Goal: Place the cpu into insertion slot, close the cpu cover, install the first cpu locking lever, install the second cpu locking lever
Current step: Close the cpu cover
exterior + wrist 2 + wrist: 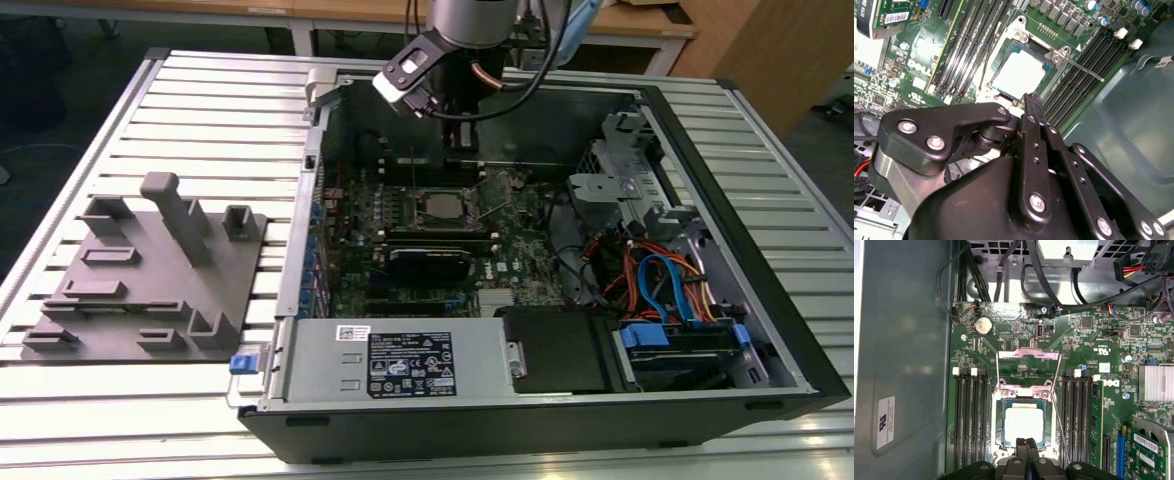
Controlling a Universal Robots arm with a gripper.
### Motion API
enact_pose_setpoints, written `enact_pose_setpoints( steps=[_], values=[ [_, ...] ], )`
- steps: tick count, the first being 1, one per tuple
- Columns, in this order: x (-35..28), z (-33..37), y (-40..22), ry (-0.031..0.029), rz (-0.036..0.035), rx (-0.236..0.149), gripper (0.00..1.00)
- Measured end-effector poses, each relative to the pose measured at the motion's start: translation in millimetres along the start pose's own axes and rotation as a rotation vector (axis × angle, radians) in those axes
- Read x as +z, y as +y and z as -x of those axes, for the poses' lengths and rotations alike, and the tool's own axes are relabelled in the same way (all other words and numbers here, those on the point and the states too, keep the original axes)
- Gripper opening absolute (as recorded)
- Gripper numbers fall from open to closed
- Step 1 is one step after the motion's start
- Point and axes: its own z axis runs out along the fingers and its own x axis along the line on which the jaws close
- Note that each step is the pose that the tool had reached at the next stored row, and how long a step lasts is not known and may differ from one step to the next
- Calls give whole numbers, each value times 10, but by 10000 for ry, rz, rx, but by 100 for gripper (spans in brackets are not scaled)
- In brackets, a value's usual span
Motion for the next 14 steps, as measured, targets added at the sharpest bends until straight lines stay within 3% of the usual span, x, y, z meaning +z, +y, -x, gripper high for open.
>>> enact_pose_setpoints(
  steps=[6,14],
  values=[
    [-7,0,3,-1,-1,-2,10],
    [-6,1,50,0,-1,0,10]
  ],
)
